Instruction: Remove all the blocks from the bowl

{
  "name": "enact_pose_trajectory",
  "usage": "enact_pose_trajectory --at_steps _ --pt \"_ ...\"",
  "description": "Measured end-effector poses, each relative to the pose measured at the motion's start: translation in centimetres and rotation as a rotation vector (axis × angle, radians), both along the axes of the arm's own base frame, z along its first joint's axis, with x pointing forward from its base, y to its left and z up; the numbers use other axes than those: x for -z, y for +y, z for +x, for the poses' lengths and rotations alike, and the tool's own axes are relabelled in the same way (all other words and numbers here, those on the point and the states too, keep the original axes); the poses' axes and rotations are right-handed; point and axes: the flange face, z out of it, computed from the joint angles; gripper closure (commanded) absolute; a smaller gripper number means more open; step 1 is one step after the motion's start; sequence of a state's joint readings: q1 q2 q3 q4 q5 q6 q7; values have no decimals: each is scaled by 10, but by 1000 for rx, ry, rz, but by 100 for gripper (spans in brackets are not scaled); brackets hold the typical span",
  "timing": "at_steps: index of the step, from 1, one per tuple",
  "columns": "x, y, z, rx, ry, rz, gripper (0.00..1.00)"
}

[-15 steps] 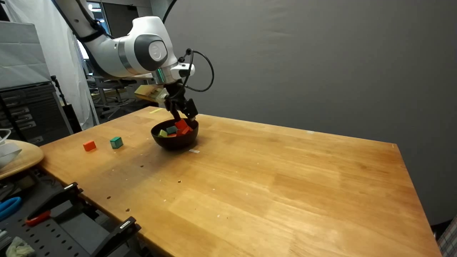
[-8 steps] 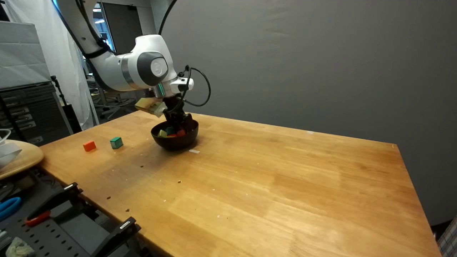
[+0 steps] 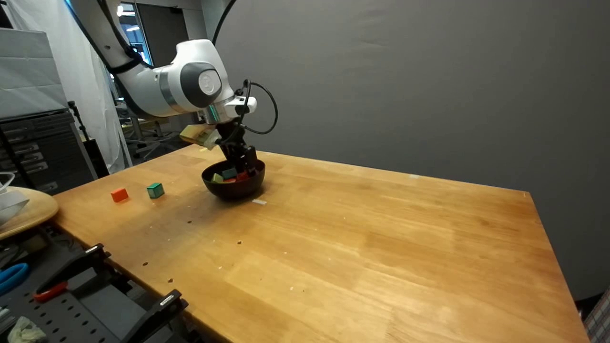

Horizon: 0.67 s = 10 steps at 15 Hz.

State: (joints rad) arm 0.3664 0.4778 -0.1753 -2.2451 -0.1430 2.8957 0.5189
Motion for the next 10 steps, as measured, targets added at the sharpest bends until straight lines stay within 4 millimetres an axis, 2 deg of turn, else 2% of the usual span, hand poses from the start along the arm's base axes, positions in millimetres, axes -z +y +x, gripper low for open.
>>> enact_pose_trajectory --at_steps 2,4,6,9,10 --pt "-11 4 2 -13 -18 0 85" --pt "-33 9 4 -47 -58 -15 83" --pt "-59 12 4 -67 -102 -26 93" --pt "-81 6 -1 -61 -136 -26 82" --pt "-85 3 -4 -53 -137 -25 63"
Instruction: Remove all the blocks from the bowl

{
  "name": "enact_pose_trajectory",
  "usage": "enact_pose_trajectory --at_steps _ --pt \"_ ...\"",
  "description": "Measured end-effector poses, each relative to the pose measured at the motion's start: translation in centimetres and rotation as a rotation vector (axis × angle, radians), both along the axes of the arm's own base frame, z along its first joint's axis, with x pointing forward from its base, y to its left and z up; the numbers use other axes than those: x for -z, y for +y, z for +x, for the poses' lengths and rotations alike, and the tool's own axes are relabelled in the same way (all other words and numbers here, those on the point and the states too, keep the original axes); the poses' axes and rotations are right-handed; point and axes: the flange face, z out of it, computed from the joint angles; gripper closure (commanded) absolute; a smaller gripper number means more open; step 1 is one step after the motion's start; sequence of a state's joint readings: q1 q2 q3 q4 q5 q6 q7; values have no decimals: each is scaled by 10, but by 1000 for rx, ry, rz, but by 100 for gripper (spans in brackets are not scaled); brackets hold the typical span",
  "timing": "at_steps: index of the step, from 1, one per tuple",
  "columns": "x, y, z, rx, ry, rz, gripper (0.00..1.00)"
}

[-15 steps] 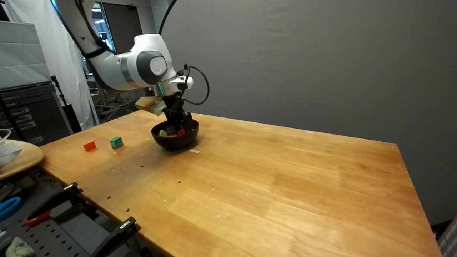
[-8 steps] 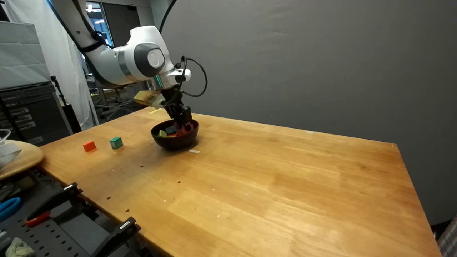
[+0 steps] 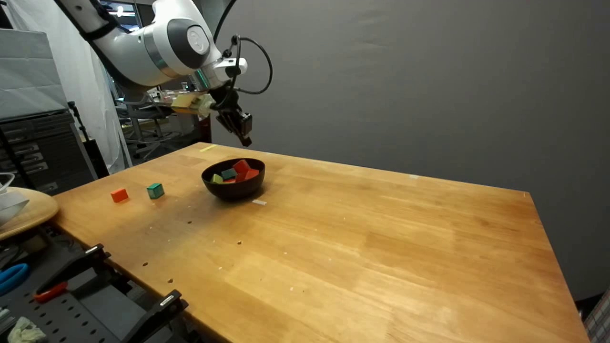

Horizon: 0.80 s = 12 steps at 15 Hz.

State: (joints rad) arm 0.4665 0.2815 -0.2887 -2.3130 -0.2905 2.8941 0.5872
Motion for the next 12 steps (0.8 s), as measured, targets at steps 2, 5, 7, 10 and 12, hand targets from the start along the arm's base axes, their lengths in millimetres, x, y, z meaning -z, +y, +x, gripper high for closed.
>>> enact_pose_trajectory --at_steps 2,5,7,10,12 --pt "-2 -6 -9 12 9 6 48" --pt "6 -7 -21 14 37 14 25" --pt "10 -7 -23 13 46 12 10" --pt "20 -7 -22 13 59 9 0" --pt "28 -9 -19 22 70 11 20"
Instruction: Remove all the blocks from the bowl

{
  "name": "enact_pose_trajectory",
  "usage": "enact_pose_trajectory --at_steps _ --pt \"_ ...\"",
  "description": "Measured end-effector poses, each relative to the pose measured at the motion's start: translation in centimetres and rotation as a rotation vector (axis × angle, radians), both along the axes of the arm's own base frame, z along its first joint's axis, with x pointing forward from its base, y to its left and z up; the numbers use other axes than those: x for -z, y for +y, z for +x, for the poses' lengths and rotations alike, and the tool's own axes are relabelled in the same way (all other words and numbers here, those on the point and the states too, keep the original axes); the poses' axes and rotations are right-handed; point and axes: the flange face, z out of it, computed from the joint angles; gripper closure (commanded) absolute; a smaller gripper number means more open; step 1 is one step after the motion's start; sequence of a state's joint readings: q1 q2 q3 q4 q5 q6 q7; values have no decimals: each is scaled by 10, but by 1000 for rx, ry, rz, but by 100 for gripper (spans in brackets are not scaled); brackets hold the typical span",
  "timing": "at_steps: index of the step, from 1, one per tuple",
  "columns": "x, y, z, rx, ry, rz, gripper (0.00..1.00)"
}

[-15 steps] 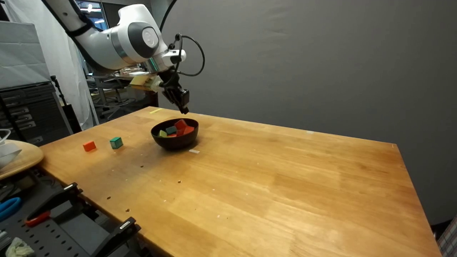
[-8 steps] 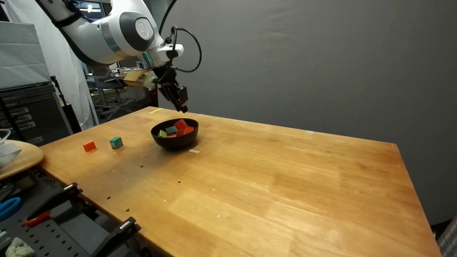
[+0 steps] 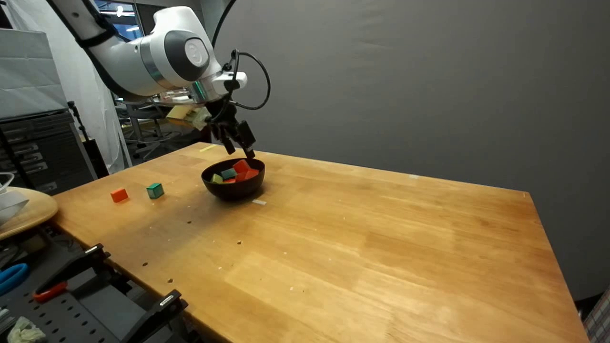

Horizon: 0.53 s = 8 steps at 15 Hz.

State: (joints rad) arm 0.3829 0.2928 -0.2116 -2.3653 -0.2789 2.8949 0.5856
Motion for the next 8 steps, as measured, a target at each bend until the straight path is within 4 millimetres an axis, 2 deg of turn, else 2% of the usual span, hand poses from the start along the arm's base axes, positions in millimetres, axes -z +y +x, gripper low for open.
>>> enact_pose_trajectory --at_steps 2,4,6,8 --pt "10 -4 3 21 17 11 34" --pt "22 -7 8 40 33 20 52" --pt "32 -10 14 55 41 29 23" --pt "39 -13 21 64 46 33 8"
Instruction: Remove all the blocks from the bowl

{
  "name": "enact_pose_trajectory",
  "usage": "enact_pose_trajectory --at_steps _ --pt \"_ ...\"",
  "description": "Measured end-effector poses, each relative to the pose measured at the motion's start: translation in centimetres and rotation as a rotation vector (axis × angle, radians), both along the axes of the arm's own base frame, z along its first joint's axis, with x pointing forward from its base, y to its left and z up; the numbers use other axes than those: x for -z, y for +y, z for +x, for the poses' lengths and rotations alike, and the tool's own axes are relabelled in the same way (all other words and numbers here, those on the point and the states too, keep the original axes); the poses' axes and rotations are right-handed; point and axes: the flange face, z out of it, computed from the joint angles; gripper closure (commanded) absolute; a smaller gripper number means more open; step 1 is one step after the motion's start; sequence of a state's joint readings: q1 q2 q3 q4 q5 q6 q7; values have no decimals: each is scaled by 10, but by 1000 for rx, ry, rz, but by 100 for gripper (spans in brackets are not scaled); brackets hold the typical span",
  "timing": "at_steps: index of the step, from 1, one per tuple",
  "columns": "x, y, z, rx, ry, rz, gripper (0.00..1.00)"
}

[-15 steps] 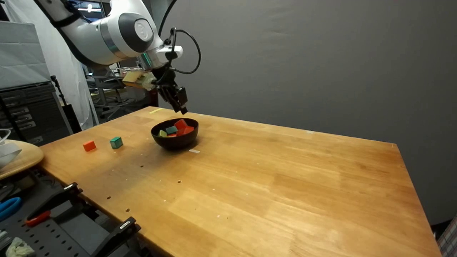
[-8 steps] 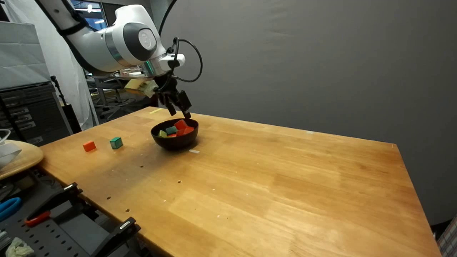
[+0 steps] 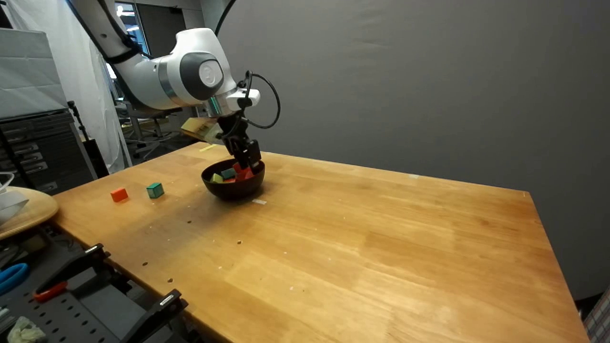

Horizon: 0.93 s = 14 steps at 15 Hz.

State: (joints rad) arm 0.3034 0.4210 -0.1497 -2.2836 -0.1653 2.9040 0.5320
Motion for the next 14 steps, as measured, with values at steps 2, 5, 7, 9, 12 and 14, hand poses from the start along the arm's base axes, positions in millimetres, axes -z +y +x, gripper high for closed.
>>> enact_pose_trajectory --at_steps 2,5,7,9,12,14 --pt "6 -2 7 10 2 2 3" --pt "16 -1 17 12 4 4 32" --pt "22 1 21 8 10 8 48" --pt "28 5 21 -1 18 11 63" --pt "25 6 23 -6 13 13 66" --pt "24 6 23 -6 12 13 66"
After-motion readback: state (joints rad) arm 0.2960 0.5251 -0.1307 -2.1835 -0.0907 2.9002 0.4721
